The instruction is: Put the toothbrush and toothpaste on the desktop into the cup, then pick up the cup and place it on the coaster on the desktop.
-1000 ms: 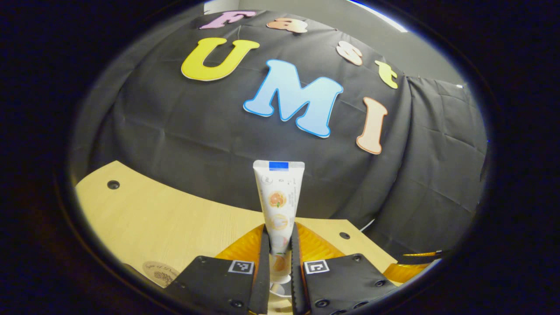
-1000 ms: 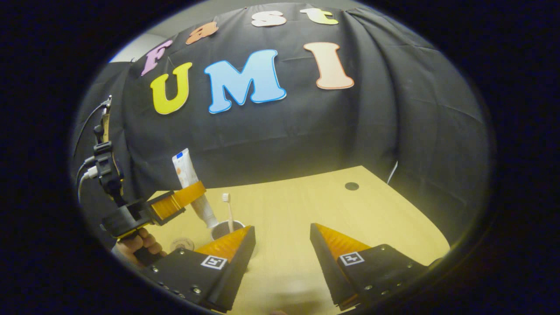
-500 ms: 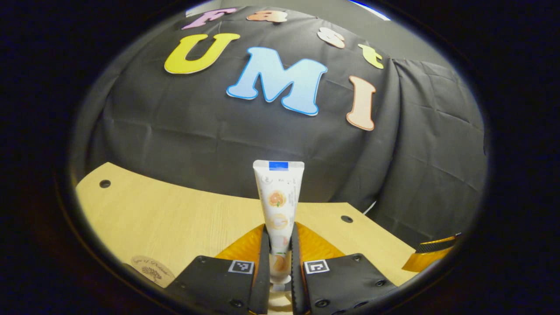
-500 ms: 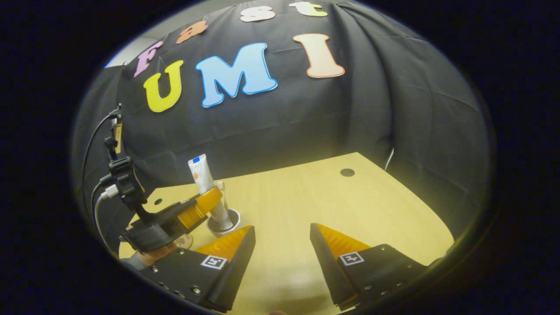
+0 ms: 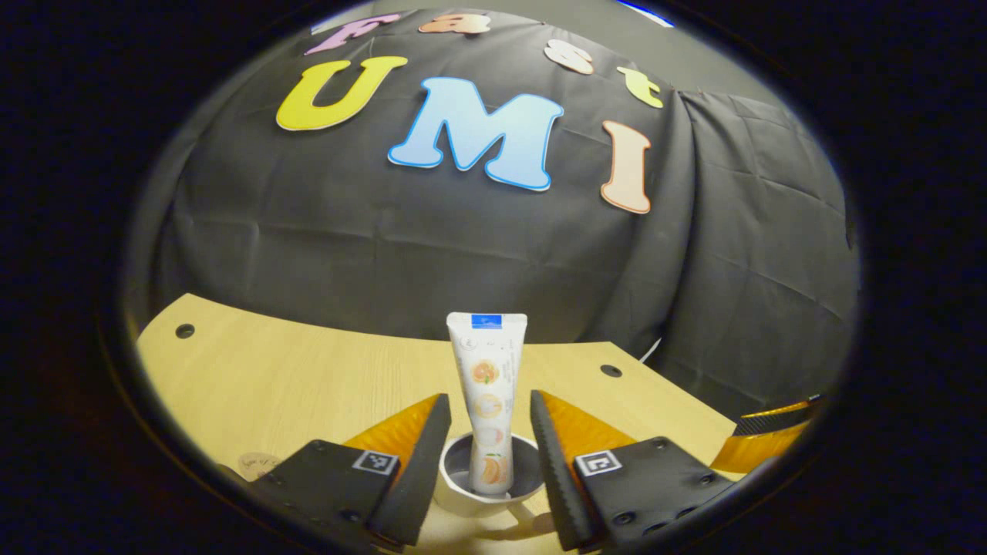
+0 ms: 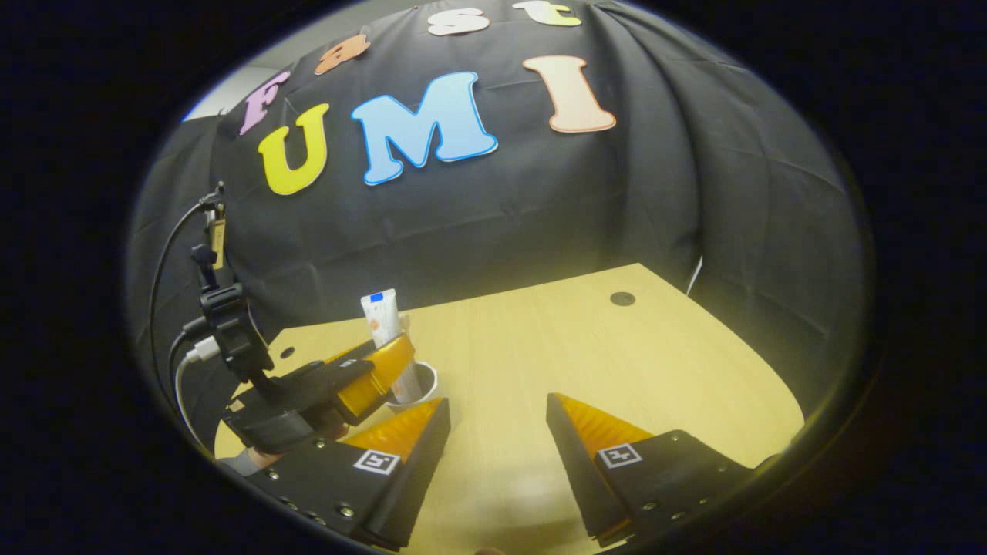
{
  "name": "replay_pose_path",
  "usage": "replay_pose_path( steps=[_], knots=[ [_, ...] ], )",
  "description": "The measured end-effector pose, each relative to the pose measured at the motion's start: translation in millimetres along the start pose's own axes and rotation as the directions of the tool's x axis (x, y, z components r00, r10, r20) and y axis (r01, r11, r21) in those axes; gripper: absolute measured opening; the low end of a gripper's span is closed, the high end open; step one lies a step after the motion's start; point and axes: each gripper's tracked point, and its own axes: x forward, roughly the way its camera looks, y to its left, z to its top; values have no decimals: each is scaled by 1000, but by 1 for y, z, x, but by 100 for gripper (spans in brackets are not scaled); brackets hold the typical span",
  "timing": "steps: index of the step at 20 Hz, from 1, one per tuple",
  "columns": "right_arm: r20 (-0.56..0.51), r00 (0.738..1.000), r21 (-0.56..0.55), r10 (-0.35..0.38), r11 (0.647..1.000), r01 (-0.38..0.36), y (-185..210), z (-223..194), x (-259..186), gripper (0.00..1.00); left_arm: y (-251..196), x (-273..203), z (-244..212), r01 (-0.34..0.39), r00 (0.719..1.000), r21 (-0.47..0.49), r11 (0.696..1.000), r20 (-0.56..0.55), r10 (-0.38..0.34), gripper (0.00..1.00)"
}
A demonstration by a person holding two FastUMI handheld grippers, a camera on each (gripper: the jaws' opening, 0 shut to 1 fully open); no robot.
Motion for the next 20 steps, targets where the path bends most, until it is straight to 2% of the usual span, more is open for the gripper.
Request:
replay_pose_path(
  steps=[1,2,3,5,13,18,19,20],
  knots=[
    [-1,1000,1,3,1000,-3,2,0,0,78,1,-3,1,2,1000,-1,1000,1,-2,79],
    [-3,1000,2,8,1000,-8,4,0,0,77,2,-4,3,6,1000,-3,1000,5,-6,72],
    [-5,1000,3,10,1000,-10,6,-1,-1,78,3,-7,6,3,1000,-2,1000,9,-3,84],
    [-8,1000,-1,17,1000,-17,10,0,-1,78,5,-14,11,2,1000,0,1000,19,-2,89],
    [-41,998,-26,51,998,-52,35,1,10,78,27,-56,43,-52,997,13,999,63,51,92],
    [-136,988,-41,69,996,-75,54,-17,27,78,53,-87,51,-118,992,3,993,52,118,92],
    [-157,985,-45,69,996,-77,57,-20,29,74,59,-94,51,-136,990,1,991,48,136,92],
    [-177,982,-49,71,996,-81,61,-22,32,78,66,-100,51,-150,988,-1,989,46,150,92]
  ],
)
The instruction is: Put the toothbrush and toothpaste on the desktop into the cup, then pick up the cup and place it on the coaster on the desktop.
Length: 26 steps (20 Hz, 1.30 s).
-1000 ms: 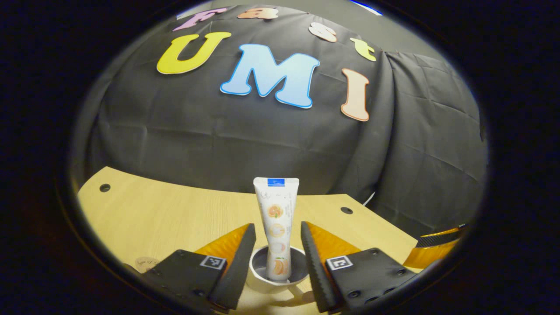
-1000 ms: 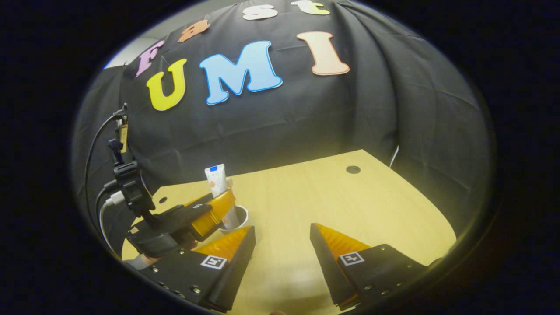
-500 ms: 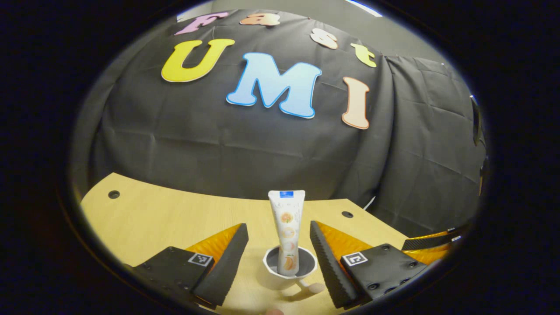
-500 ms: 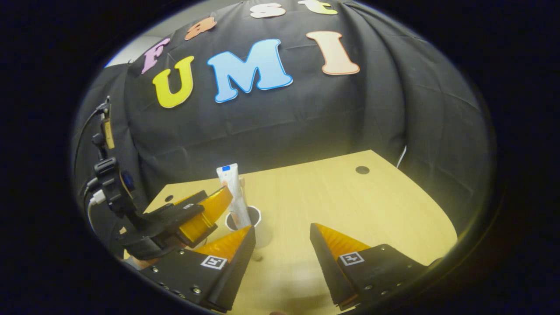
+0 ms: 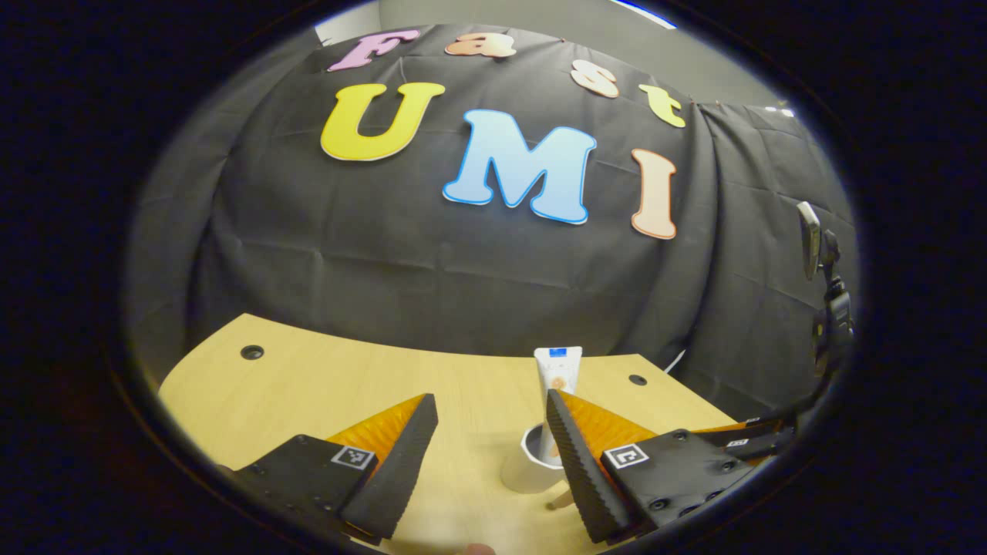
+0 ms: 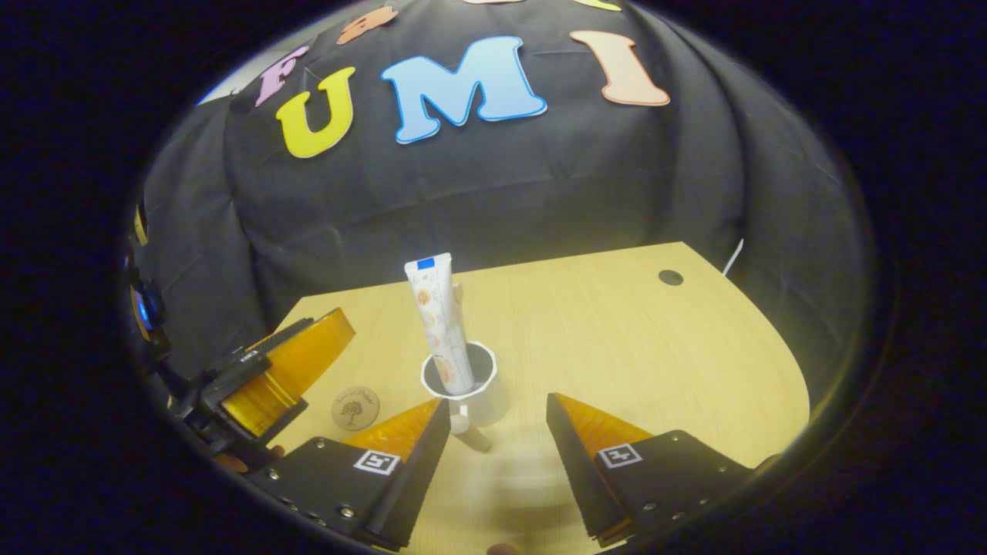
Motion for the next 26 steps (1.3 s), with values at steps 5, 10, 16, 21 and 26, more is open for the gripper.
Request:
replay_pose_path(
  steps=[5,10,16,21,26],
  knots=[
    [-87,996,-34,16,999,-19,19,-4,17,78,30,-23,2,-65,998,-19,998,-18,64,92],
    [-212,977,-112,-22,994,-2,25,-20,35,78,53,-41,5,-115,993,-40,993,-41,113,92],
    [-393,916,-188,-82,982,7,21,-50,51,78,72,-58,2,-157,986,-55,986,-66,153,92],
    [-469,876,-217,-107,976,3,21,-61,65,78,81,-70,-3,-183,981,-91,979,-90,175,92],
    [-514,848,-249,-129,969,-3,20,-66,79,77,91,-75,-11,-209,974,-111,972,-111,197,96]
  ],
)
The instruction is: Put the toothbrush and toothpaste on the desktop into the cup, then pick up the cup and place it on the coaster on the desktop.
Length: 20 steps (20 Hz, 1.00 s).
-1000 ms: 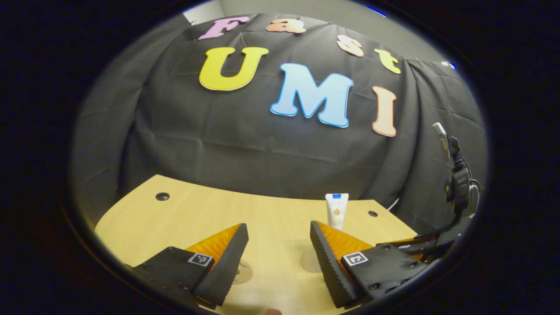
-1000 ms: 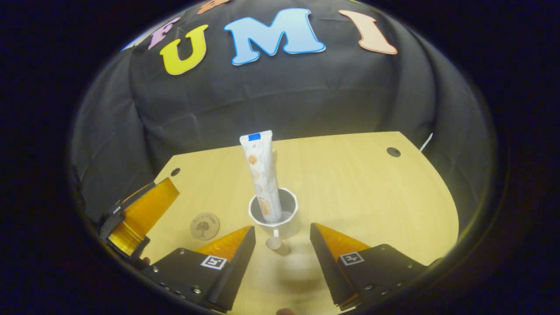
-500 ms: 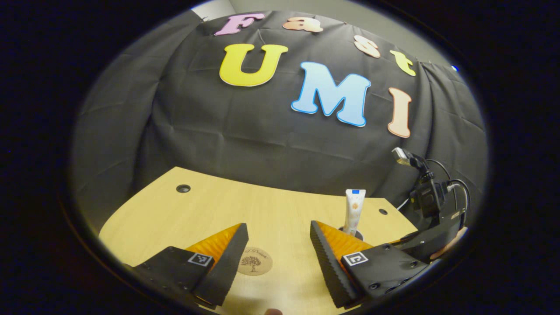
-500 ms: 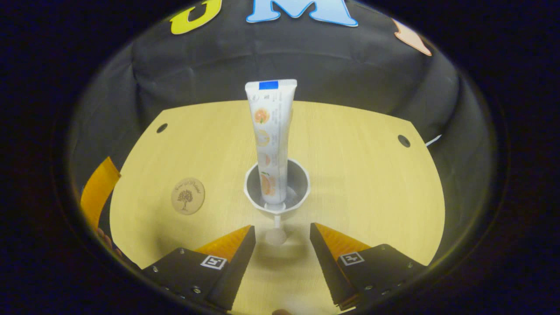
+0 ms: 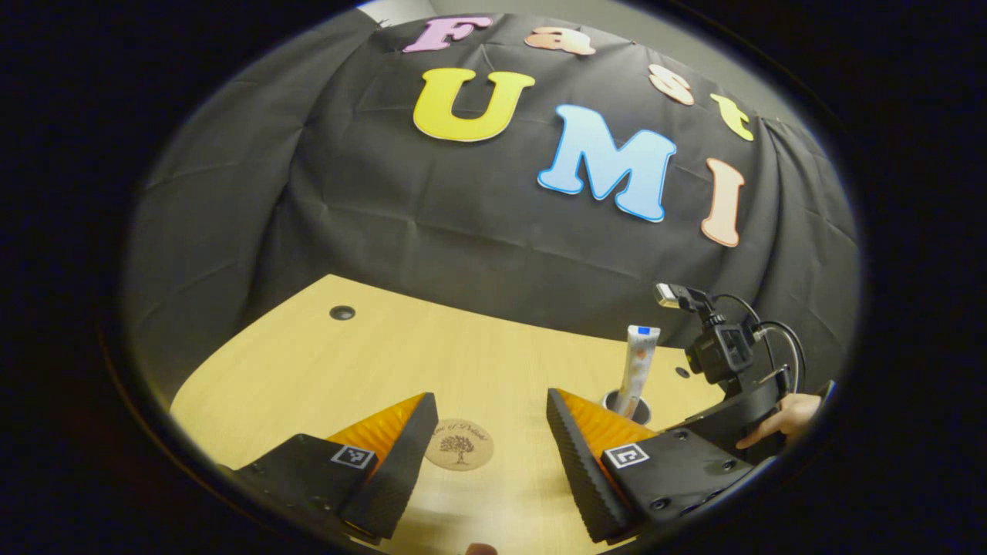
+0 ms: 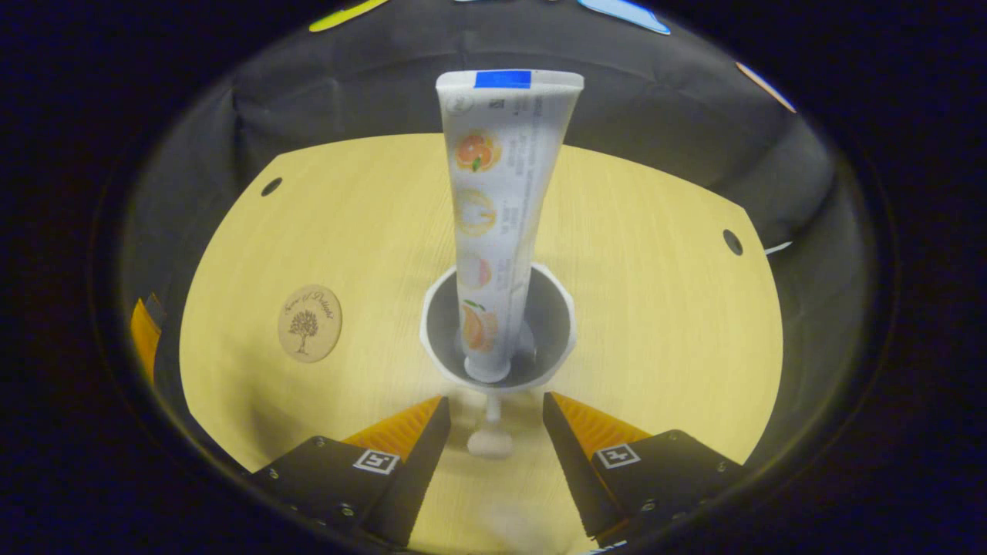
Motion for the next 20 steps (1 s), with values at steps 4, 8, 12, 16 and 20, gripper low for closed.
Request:
replay_pose_path(
  steps=[4,8,12,16,20],
  knots=[
    [-32,999,-4,2,1000,-2,1,1,10,77,9,-3,-2,-20,1000,-9,1000,-8,20,92],
    [-74,997,1,6,1000,-6,2,-2,21,77,12,-2,-5,-30,999,-16,999,-19,30,92],
    [-96,995,4,18,1000,-18,3,-5,26,74,13,0,-8,-36,999,-19,999,-30,35,92],
    [-112,993,24,23,1000,-20,0,-5,31,53,12,0,-10,-37,999,-21,999,-39,36,92],
    [-126,992,56,31,998,-24,-2,-6,30,29,15,-1,-12,-39,998,-21,999,-46,38,92]
  ],
)
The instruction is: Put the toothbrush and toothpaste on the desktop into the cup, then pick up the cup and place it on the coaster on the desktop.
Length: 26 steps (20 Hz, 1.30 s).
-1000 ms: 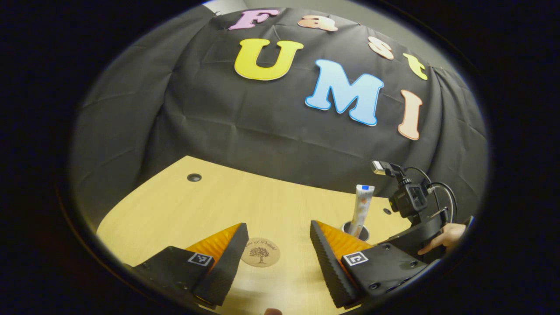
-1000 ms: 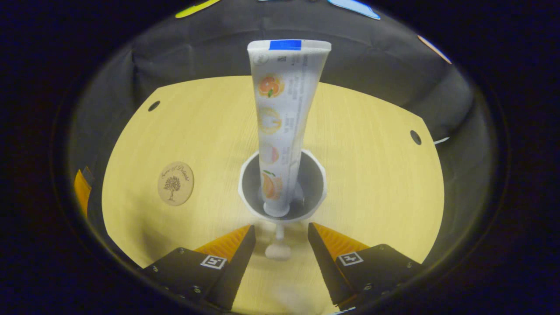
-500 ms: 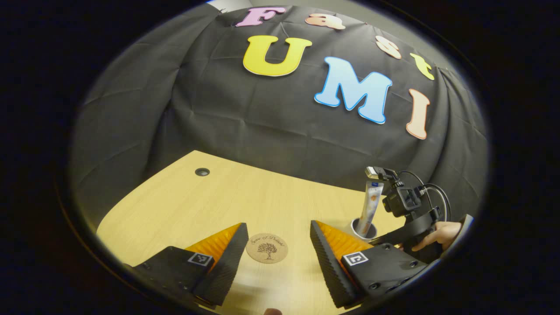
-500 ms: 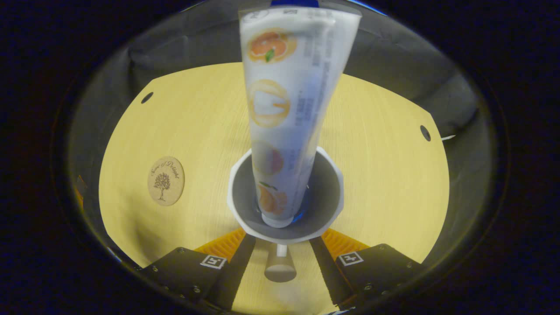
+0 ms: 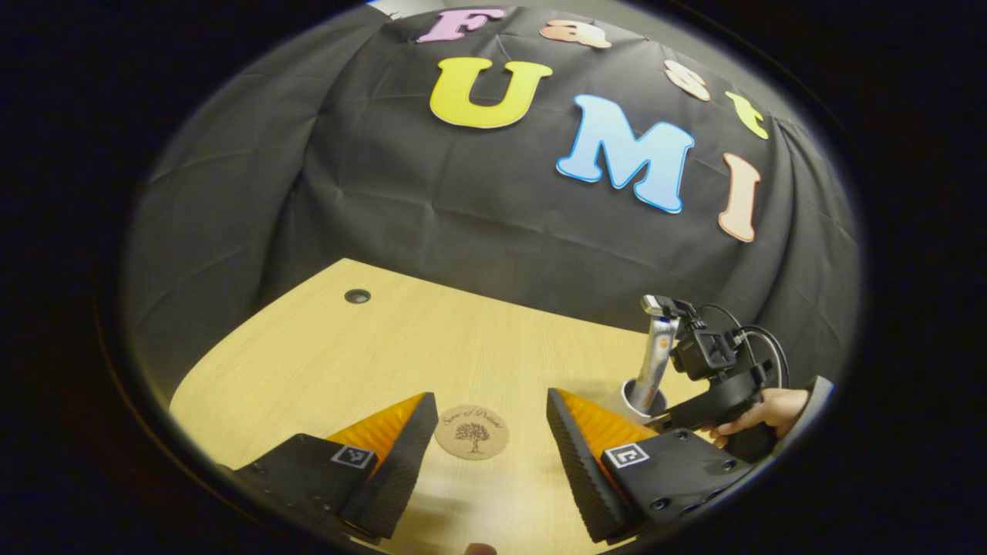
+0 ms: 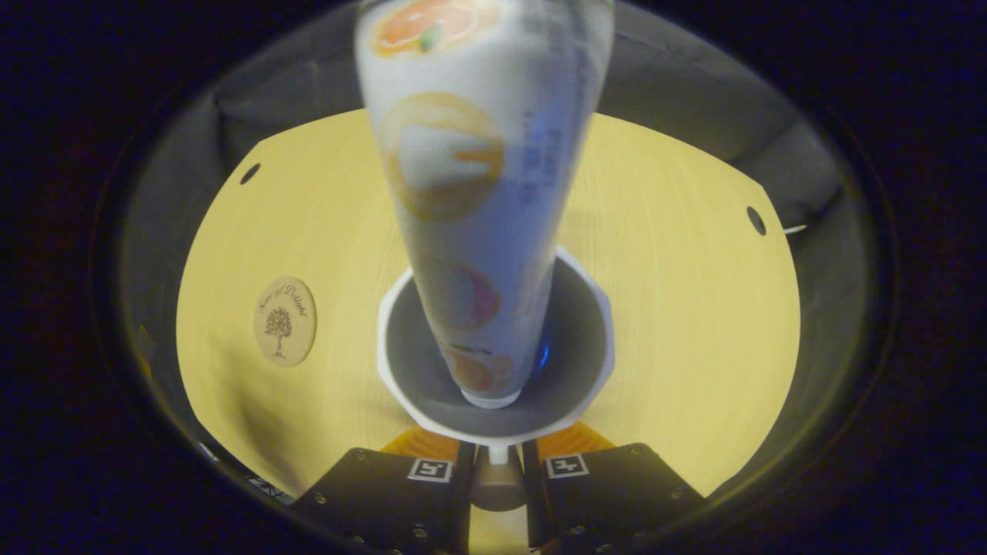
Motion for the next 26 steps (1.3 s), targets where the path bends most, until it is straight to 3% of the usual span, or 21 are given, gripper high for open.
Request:
replay_pose_path(
  steps=[5,6,7,8,14,19,21,23,24,26],
  knots=[
    [18,1000,-9,-9,1000,9,-1,0,1,28,0,-2,0,1,1000,-3,1000,-2,-1,93],
    [21,1000,-10,-9,1000,10,0,0,0,23,2,-3,-1,-1,1000,-5,1000,-2,1,92],
    [25,1000,-15,-9,1000,9,0,1,0,28,3,-4,-1,-3,1000,-7,1000,-1,3,92],
    [30,1000,-23,-7,1000,8,1,2,-2,23,5,-5,0,-8,1000,-10,1000,0,8,92],
    [46,999,-54,14,999,-11,14,3,-7,25,19,-12,-2,-27,1000,-32,999,-2,27,92],
    [50,997,-80,57,995,-53,47,-1,-17,25,33,-21,2,-45,999,-57,997,5,46,92],
    [52,996,-108,72,992,-66,63,-1,-21,21,41,-27,3,-54,998,-61,997,10,55,92],
    [54,995,-135,89,988,-81,81,-1,-24,25,52,-34,5,-68,997,-68,995,18,69,92],
    [55,994,-148,96,985,-87,90,1,-25,20,57,-36,6,-74,997,-73,995,21,75,92],
    [54,993,-169,108,981,-97,107,2,-26,25,71,-44,8,-88,996,-83,993,26,90,92]
  ],
)
